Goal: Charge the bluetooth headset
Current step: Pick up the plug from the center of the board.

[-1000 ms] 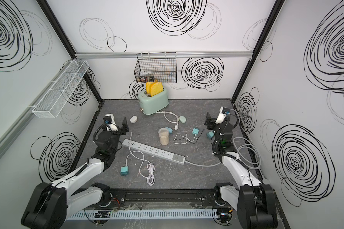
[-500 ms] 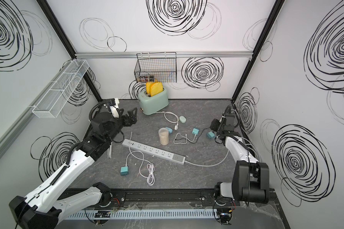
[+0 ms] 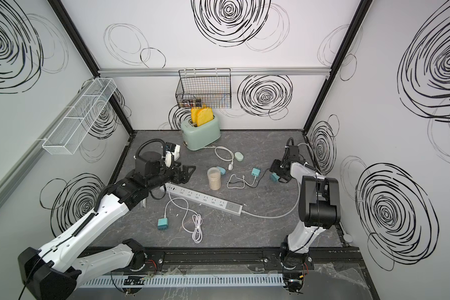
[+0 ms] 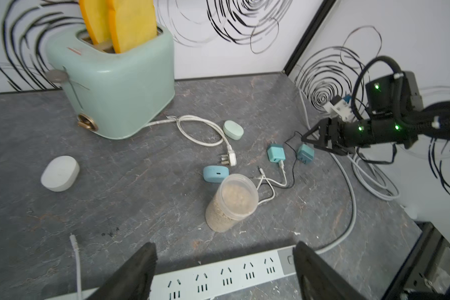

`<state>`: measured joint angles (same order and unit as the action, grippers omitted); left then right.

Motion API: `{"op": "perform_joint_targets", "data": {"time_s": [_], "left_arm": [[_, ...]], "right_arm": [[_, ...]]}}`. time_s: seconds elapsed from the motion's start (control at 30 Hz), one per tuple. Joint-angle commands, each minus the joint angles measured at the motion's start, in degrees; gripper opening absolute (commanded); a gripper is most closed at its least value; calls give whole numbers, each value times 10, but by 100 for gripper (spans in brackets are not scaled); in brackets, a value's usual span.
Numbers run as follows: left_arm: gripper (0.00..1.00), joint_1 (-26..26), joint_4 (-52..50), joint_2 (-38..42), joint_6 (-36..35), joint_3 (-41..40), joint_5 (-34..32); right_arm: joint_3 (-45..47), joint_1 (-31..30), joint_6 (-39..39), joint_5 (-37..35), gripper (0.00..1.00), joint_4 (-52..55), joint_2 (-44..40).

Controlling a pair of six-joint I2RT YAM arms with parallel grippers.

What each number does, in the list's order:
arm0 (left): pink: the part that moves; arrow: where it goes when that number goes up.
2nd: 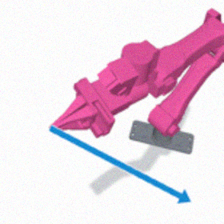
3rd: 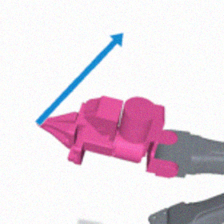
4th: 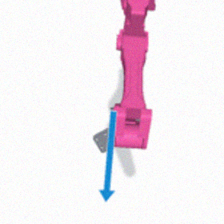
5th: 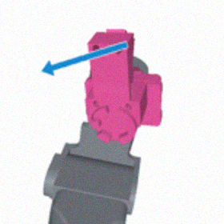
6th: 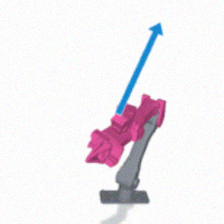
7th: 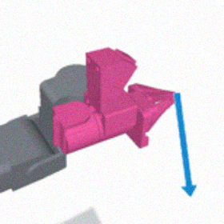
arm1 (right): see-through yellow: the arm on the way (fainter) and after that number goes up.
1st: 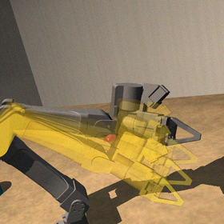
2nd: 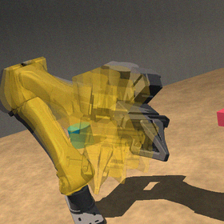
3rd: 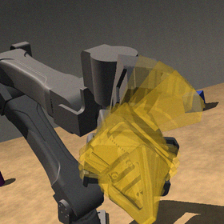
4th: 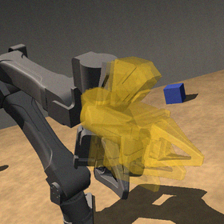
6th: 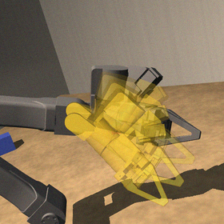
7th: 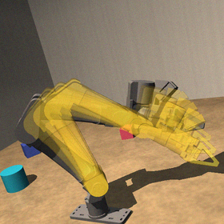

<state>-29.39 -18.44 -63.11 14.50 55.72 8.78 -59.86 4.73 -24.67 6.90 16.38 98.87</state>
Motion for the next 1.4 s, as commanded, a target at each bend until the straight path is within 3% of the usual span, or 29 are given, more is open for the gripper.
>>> {"op": "perform_joint_targets", "data": {"time_s": [0.0, 0.3, 0.57, 1.13, 1.37], "left_arm": [[85, -26, -23, -20, -17, 20, 43], [87, -75, 33, 3, 31, 4, 33], [87, -104, 46, -4, 44, 4, 10], [87, -109, 79, -6, 49, -13, 14], [87, -110, 82, -10, 43, -11, 14]], "right_arm": [[-19, -15, -10, -58, 73, 39, 9], [-1, -21, -12, -93, 77, 48, -4], [31, -22, -21, -72, 68, 41, -34], [40, -13, -79, -30, 71, -42, 8], [33, -18, -72, -50, 58, -43, 27]]}}
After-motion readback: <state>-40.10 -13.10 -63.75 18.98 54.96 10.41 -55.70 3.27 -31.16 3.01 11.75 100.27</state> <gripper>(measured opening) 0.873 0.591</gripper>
